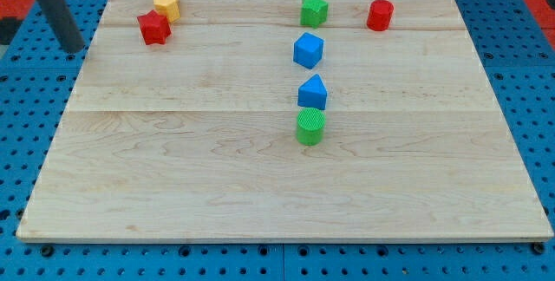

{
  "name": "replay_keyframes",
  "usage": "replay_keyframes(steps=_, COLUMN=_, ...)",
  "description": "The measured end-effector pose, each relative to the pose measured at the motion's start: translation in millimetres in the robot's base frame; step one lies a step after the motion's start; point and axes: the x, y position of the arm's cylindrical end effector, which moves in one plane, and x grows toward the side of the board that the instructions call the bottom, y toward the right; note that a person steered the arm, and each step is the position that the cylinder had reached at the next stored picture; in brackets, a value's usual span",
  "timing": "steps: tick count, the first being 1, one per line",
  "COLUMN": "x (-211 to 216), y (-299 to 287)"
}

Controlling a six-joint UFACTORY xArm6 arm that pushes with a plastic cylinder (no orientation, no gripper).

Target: Move the red circle diagonal to the green star

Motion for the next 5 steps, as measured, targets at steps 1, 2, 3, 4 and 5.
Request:
replay_keyframes(steps=1, x=31, y=57)
replay_keyframes(steps=2, x=33, y=167)
replay_keyframes(steps=3, x=6, y=232)
replay_keyframes(steps=4, x=-39, y=258)
replay_keyframes(steps=5, x=-78, y=268)
